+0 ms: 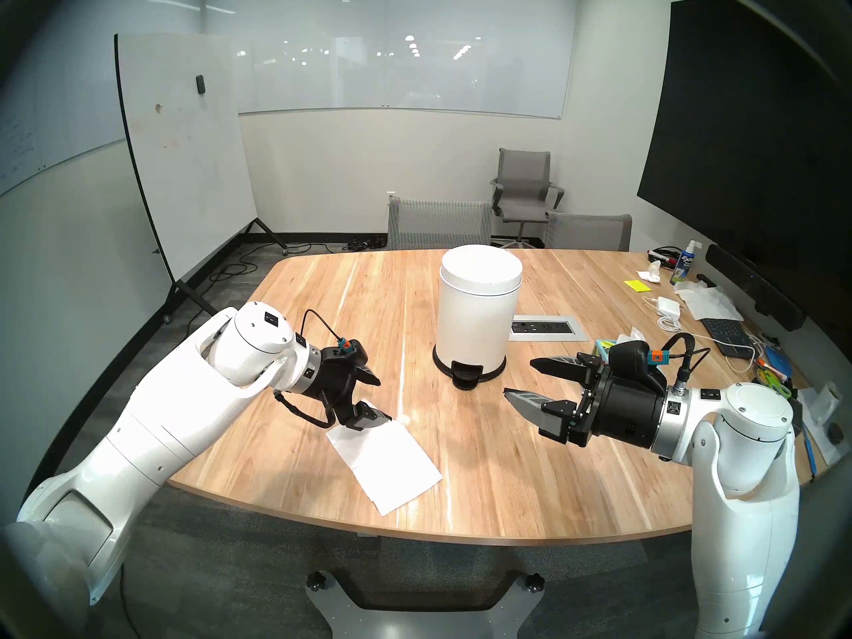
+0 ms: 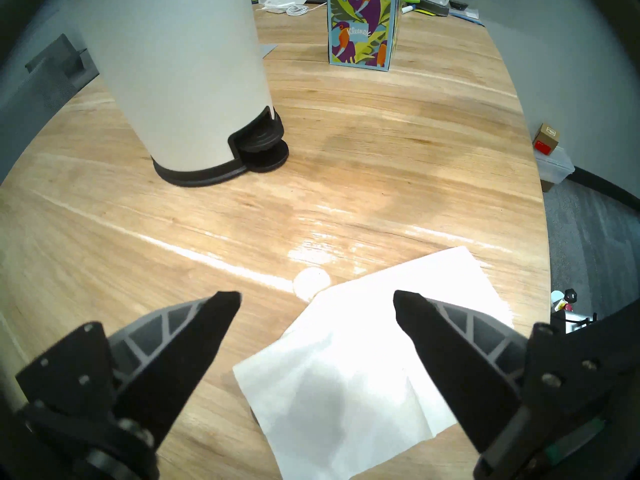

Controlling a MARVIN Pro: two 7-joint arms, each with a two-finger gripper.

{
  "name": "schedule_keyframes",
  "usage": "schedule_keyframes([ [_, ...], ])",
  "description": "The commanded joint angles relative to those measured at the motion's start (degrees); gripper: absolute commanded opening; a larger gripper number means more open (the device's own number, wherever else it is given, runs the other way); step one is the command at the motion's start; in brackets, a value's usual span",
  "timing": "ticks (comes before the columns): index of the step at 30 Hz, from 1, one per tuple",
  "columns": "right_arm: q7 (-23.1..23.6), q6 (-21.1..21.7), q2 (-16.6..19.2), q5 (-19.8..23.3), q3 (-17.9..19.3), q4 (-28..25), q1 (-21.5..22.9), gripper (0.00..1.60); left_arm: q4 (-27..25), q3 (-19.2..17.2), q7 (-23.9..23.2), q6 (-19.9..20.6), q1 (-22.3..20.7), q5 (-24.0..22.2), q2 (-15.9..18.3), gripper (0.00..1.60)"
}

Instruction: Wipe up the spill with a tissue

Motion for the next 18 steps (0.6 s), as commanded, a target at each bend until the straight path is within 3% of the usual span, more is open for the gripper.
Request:
schedule_keyframes([
  [1,0.21,0.14,0.11,0.19,-0.14,-0.92,0.34,1.60,-1.11,-2.48,1.57,-0.98,0.92,-1.98,-1.11,1.60],
  [18,0.22,0.15,0.11,0.18,-0.14,-0.93,0.34,1.60,-2.15,-3.71,2.98,-0.68,2.56,-3.26,-1.05,1.60],
])
